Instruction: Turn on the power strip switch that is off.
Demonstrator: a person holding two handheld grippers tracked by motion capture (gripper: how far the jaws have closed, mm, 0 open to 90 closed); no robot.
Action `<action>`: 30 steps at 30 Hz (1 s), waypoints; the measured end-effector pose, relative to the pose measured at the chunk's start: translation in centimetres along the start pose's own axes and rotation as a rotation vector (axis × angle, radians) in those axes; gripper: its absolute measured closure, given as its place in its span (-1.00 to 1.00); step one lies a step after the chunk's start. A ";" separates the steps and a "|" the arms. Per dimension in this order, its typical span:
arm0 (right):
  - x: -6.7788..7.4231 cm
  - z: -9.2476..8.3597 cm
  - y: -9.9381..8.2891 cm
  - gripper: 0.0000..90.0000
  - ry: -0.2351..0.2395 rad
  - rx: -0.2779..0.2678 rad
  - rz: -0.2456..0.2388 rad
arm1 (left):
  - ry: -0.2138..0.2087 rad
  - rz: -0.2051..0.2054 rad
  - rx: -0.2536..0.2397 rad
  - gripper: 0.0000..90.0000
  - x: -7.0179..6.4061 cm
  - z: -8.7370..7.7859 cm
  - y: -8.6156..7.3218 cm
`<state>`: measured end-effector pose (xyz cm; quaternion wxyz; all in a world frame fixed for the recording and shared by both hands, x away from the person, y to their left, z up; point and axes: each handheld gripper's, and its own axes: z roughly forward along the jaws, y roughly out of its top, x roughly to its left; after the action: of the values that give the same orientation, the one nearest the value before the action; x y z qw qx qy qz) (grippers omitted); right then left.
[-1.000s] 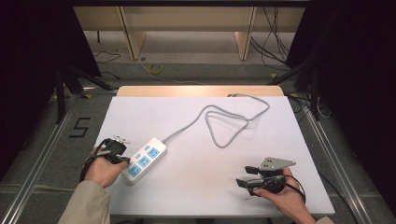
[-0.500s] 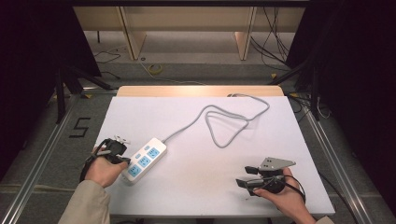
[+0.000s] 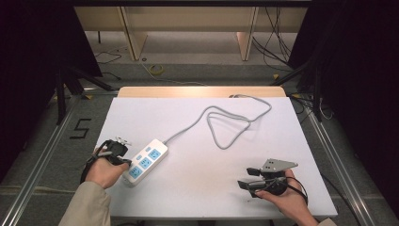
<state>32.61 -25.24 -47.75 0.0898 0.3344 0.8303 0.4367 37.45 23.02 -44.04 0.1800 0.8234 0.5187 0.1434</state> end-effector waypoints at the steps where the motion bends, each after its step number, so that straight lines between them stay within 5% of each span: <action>1: 0.0 0.0 0.0 -0.19 0.000 0.000 0.000 | 0.000 0.000 0.001 0.99 0.0 0.0 0.0; 30: 0.0 0.0 0.0 -0.19 0.001 0.001 0.000 | 0.005 0.033 0.046 0.99 -0.1 0.2 0.5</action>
<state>32.58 -25.20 -47.75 0.0890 0.3343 0.8306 0.4364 37.93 22.73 -44.01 0.1576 0.8354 0.5086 0.1365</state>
